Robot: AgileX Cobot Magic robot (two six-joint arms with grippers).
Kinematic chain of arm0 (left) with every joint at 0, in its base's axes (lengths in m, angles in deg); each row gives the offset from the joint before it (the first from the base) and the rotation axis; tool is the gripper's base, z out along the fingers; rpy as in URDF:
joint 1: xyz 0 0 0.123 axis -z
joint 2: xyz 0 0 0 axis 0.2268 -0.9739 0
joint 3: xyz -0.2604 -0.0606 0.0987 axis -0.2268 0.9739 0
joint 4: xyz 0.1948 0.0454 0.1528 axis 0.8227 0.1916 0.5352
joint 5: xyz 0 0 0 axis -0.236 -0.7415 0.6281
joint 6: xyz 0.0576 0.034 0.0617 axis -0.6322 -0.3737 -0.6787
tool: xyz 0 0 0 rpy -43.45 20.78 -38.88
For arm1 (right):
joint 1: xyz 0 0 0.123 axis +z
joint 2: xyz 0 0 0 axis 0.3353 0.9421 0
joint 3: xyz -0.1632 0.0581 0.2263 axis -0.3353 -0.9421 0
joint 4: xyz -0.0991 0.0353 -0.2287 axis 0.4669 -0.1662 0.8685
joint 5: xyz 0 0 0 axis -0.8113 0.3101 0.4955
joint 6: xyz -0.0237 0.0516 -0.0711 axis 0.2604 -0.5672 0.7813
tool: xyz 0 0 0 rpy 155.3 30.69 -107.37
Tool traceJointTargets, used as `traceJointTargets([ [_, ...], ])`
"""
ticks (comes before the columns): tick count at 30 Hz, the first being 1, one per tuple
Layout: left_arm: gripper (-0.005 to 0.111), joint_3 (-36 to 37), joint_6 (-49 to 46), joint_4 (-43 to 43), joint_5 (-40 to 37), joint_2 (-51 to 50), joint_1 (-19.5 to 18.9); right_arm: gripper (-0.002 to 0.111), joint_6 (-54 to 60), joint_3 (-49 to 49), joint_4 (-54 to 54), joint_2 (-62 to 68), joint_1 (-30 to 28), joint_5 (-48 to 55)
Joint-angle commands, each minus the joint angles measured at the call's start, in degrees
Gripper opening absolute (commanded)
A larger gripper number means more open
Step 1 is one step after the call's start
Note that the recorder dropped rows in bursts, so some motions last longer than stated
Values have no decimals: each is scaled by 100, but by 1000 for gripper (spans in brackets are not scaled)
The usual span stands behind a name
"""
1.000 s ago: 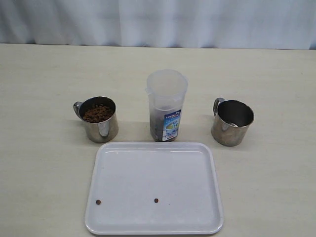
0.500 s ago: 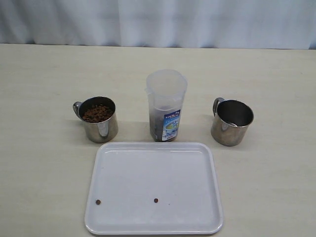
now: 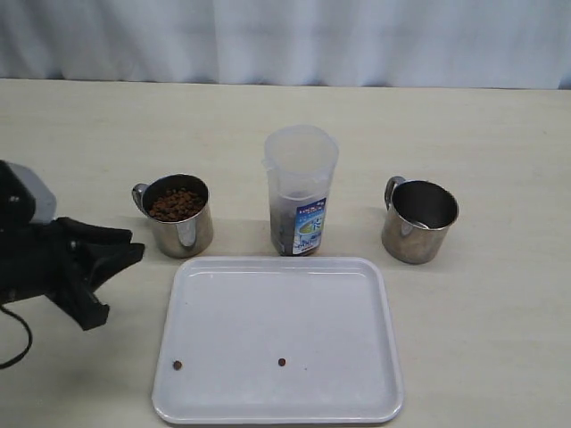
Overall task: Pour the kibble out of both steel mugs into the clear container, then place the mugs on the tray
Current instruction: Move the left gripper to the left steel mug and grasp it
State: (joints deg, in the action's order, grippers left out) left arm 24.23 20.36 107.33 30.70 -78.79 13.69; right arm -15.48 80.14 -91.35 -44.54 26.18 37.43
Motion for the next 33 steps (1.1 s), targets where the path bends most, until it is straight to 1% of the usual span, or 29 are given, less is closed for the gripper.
traceJointTargets([
  [1, 54, -790, 604, 778, 40, -874, -28, 5, 17, -21, 42, -23, 19, 18],
  [3, 67, -969, 617, 777, -25, -1041, -28, 5, 17, -21, 42, -23, 19, 18],
  [6, 76, -1142, 558, 790, -146, -1158, -28, 5, 17, -21, 42, -23, 19, 18],
  [12, 83, -1611, 419, 766, -186, -1578, -28, 5, 17, -21, 42, -23, 19, 18],
  [19, 83, -2280, 213, 768, -188, -2339, -28, 5, 17, -21, 42, -23, 19, 18],
  [22, 83, -2494, -405, 755, 334, -2639, -28, 5, 17, -21, 42, -23, 19, 18],
  [25, 83, -2642, -783, 738, 580, -2818, -28, 5, 17, -21, 42, -23, 19, 18],
  [28, 83, -2963, -783, 762, 669, -3182, -28, 5, 17, -21, 42, -23, 19, 18],
  [31, 83, -3227, -783, 774, 1136, -3551, -28, 5, 17, -21, 42, -23, 19, 18],
  [33, 82, -3333, -783, 787, 1262, -3698, -28, 5, 17, -21, 42, -23, 19, 18],
])
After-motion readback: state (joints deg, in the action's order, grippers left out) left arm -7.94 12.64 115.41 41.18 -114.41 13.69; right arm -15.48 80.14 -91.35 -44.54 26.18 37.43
